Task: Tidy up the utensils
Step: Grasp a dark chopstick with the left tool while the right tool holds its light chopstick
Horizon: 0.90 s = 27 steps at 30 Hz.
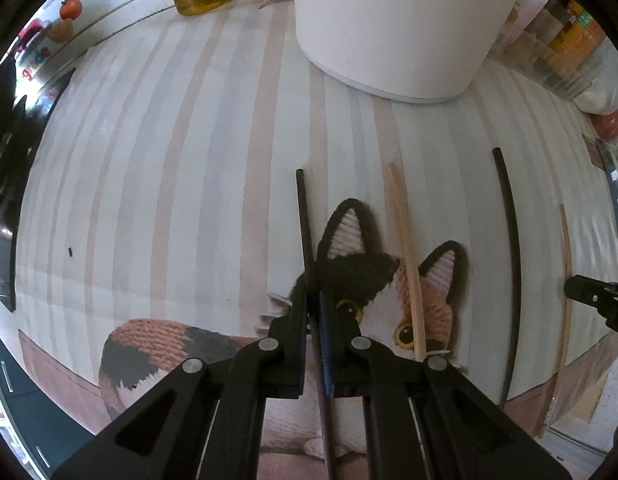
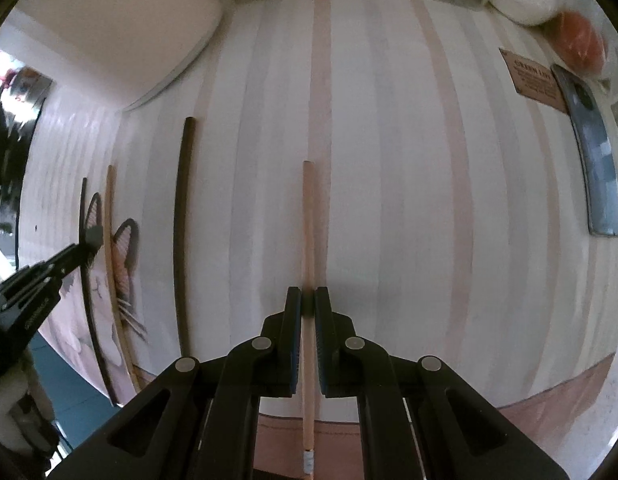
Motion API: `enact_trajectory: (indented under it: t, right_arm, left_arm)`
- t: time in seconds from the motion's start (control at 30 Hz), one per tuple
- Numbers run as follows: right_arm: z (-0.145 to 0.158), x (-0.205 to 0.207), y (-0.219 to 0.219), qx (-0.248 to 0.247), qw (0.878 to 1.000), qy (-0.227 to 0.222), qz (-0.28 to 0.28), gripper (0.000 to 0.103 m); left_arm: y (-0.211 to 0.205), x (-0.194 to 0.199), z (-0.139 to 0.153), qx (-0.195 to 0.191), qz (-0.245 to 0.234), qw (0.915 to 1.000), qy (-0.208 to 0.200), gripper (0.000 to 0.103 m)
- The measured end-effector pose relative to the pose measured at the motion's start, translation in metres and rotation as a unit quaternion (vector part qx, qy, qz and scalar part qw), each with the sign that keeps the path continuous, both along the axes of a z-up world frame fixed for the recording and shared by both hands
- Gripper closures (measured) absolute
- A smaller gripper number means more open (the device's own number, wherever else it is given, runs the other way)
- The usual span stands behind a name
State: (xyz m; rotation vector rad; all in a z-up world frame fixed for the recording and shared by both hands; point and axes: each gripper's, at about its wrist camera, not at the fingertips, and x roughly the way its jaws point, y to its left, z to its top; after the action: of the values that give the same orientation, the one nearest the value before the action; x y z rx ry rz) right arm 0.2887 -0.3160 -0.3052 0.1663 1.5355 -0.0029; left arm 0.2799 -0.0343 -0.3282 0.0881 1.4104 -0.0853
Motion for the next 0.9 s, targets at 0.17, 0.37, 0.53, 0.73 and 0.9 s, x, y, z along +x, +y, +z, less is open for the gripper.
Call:
enact_trajectory:
  t: [0.17,0.37,0.53,0.73,0.9]
  right_arm:
    - [-0.001,0.002,0.010,-0.023,0.999,0.027,0.009,0.096]
    - [-0.004,0.005,0.023,-0.043,0.998,0.040,0.015,0.096]
    - [-0.005,0.009,0.030,-0.049,0.998,0.043,0.012,0.095]
    - [-0.005,0.007,0.028,-0.050,0.998,0.041,0.003,0.095]
    - [-0.002,0.003,0.029,-0.060,0.998,0.031,0.002,0.096]
  left_arm:
    - [0.000,-0.001,0.002,-0.005,-0.011,0.9999,0.005,0.098]
    - [0.008,-0.001,0.001,-0.009,-0.018,0.9998,0.007,0.098]
    - [0.006,0.001,0.004,-0.010,-0.020,0.9997,0.006,0.098]
    - [0.004,0.001,0.002,-0.006,-0.027,0.9996,0.004,0.098]
    - [-0.001,0.005,0.003,-0.001,-0.026,0.9997,-0.004,0.100]
